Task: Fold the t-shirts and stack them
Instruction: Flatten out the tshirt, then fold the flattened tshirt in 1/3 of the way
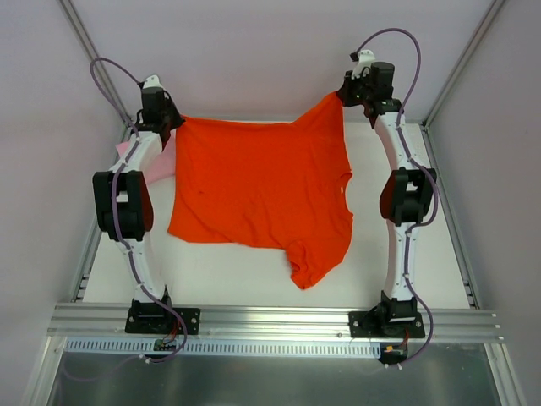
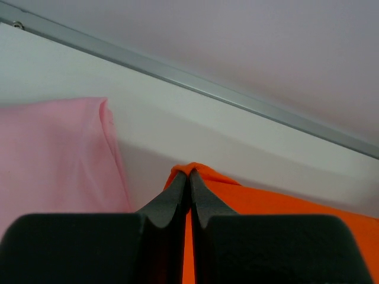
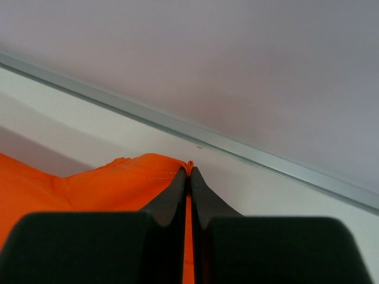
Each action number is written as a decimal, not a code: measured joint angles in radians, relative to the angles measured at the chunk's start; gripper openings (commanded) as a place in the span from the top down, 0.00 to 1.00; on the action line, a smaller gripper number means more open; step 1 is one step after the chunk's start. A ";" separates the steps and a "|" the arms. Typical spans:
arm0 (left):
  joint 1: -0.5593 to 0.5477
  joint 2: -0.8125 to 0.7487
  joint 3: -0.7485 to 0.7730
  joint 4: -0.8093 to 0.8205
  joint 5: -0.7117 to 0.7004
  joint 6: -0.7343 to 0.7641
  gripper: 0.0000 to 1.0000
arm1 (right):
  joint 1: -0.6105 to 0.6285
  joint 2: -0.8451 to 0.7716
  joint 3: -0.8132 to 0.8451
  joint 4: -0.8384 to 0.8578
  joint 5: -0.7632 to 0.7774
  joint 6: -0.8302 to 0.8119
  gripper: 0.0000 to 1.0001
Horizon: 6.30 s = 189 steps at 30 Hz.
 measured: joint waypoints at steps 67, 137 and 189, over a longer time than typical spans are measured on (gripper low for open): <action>0.057 0.174 0.105 0.067 0.275 0.075 1.00 | 0.037 -0.251 -0.374 0.106 0.078 0.042 0.99; 0.058 0.391 0.397 0.130 0.176 -0.038 1.00 | 0.029 0.109 0.038 0.246 0.188 0.105 0.99; 0.197 0.220 -0.249 0.827 0.671 -0.003 1.00 | 0.026 -0.373 -0.743 0.289 0.107 0.165 0.99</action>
